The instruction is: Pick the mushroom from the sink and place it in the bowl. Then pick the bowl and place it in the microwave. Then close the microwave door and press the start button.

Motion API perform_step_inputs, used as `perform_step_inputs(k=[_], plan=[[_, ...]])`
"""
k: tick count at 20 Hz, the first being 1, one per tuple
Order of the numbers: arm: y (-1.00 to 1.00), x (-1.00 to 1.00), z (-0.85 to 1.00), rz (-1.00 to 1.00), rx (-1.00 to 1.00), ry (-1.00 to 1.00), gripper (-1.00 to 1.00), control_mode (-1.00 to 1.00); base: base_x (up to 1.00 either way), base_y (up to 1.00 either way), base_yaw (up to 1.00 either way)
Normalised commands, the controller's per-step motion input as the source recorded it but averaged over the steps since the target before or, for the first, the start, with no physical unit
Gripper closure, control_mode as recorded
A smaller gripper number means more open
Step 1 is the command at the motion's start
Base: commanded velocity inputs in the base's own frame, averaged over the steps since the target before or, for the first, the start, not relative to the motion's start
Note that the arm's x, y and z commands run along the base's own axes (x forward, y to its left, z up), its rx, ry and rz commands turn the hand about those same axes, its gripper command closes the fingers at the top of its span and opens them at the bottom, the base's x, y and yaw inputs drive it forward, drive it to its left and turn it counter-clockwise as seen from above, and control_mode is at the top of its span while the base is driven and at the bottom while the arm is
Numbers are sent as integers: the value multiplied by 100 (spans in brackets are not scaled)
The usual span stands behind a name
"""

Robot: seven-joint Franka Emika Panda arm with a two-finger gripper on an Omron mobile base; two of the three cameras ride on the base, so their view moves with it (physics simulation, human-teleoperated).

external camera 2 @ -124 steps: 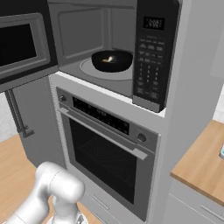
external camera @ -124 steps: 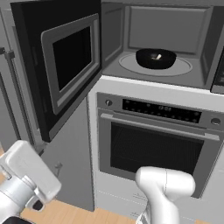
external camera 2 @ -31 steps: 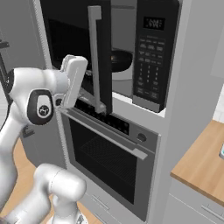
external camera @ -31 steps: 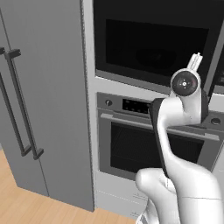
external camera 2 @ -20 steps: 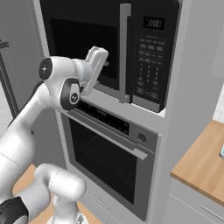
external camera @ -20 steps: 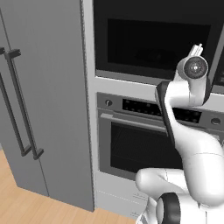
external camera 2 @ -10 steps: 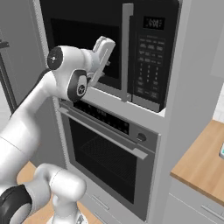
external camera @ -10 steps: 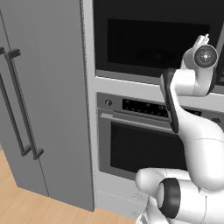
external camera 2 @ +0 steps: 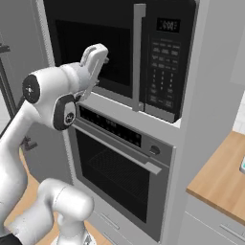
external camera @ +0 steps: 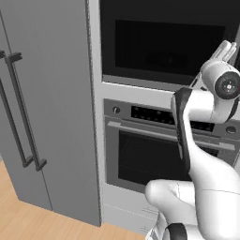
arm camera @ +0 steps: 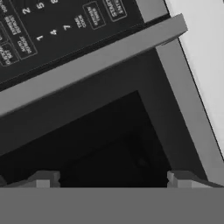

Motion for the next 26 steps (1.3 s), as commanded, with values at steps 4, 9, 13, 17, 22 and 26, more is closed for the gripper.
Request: perform_step_inputs(k=[4,9,13,17,22,26], plan=[[25,-71,6,3,-9,-3,-100,-100,0,0,0],[-1,-74,20,25,-34,24,-100,-100,0,0,0],[3,-46,49,22,-33,55,-100,-100,0,0,0],[23,-44,64,13,-30,70,-100,-100,0,0,0],[17,-38,17,9,-31,60,-100,-100,0,0,0],[0,-32,-33,14,-41,26,-100,-100,0,0,0]])
